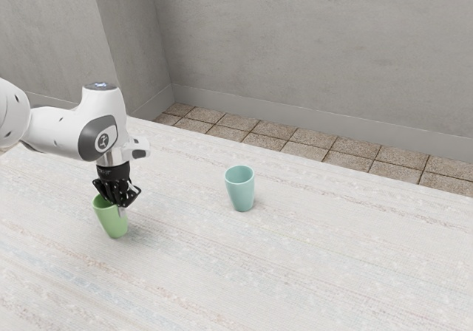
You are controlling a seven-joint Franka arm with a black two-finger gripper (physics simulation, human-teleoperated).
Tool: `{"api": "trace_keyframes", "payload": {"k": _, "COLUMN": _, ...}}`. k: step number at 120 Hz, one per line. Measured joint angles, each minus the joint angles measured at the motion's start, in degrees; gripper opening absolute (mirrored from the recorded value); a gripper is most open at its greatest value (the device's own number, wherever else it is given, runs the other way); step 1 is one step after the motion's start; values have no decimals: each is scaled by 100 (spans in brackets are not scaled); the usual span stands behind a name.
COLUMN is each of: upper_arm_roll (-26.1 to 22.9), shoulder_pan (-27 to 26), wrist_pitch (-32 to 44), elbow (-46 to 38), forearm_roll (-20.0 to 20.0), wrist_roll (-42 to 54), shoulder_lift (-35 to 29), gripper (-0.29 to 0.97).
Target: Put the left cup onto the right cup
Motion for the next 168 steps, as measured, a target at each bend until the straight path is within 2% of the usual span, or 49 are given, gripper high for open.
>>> {"api": "trace_keyframes", "payload": {"k": 17, "upper_arm_roll": 0, "shoulder_pan": -23, "wrist_pitch": -86, "elbow": 160, "forearm_roll": 26, "wrist_roll": -30, "shoulder_lift": -6, "gripper": -10}}
{"api": "trace_keyframes", "payload": {"k": 73, "upper_arm_roll": -3, "shoulder_pan": -81, "wrist_pitch": -1116, "elbow": 1439, "forearm_roll": 129, "wrist_roll": -64, "shoulder_lift": -13, "gripper": -11}}
{"api": "trace_keyframes", "payload": {"k": 113, "upper_arm_roll": -305, "shoulder_pan": -77, "wrist_pitch": -1573, "elbow": 2085, "forearm_roll": 142, "wrist_roll": -62, "shoulder_lift": 28, "gripper": -11}}
{"api": "trace_keyframes", "payload": {"k": 139, "upper_arm_roll": -539, "shoulder_pan": -66, "wrist_pitch": -1728, "elbow": 2524, "forearm_roll": 131, "wrist_roll": -63, "shoulder_lift": 223, "gripper": -11}}
{"api": "trace_keyframes", "payload": {"k": 168, "upper_arm_roll": -816, "shoulder_pan": -30, "wrist_pitch": -1876, "elbow": 3239, "forearm_roll": 60, "wrist_roll": -61, "shoulder_lift": 763, "gripper": -11}}
